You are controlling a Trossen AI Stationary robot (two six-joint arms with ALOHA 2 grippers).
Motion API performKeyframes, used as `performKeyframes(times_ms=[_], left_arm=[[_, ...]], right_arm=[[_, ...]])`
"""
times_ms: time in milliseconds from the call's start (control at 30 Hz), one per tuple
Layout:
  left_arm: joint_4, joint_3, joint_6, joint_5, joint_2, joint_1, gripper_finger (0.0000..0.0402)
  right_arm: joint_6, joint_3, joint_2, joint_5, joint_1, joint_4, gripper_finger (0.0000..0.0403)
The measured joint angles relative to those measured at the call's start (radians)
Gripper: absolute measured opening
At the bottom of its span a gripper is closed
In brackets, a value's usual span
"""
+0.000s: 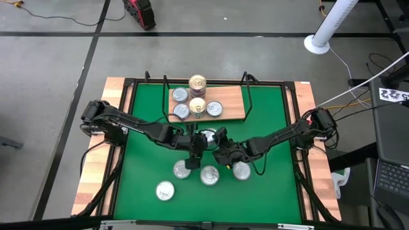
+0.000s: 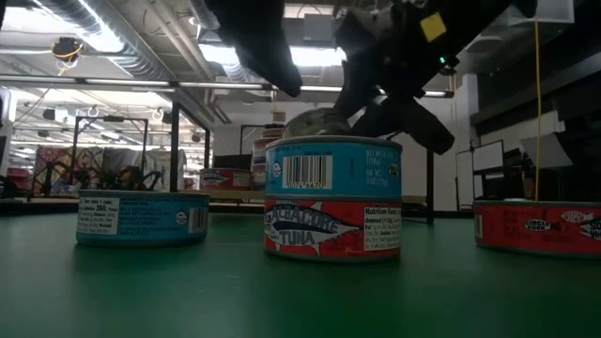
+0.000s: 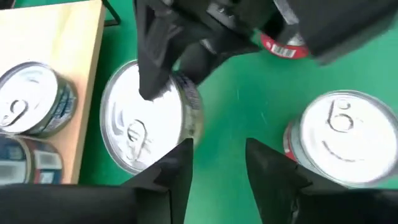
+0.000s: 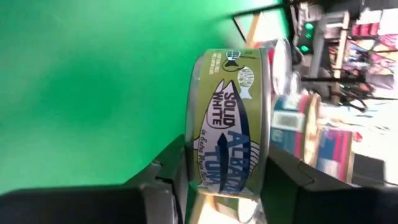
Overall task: Stack canned seafood by type on shelf
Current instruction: Stack the green tuna can on top of the green tuna can on the shelf
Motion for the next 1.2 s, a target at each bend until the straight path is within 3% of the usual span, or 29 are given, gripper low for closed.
performKeyframes(times_ms=[233,533,733,933,1200], left_arm=[[-0.153,0.000,-0.021,-0.005,-0.086,0.000,0.0156],[-0.278,0.000,-0.126,-0.012,-0.132,0.000,0.0156],[-0.277,0.000,-0.124,-0.012,-0.132,0.000,0.0156],[-0.276,0.000,-0.124,-0.013,-0.132,0.000,0.0157],[-0.276,0.000,-0.124,-0.013,-0.132,0.000,0.0157]], right_arm=[[-0.067,0.000,0.000,0.096,-0.065,0.001,0.0140],[-0.134,0.000,0.000,0.127,-0.204,0.001,0.0142],[-0.148,0.000,0.000,0.079,-0.303,0.003,0.0142],[-0.148,0.004,-0.004,-0.062,-0.399,0.021,0.0142],[-0.149,0.004,-0.004,-0.081,-0.445,0.025,0.0143]])
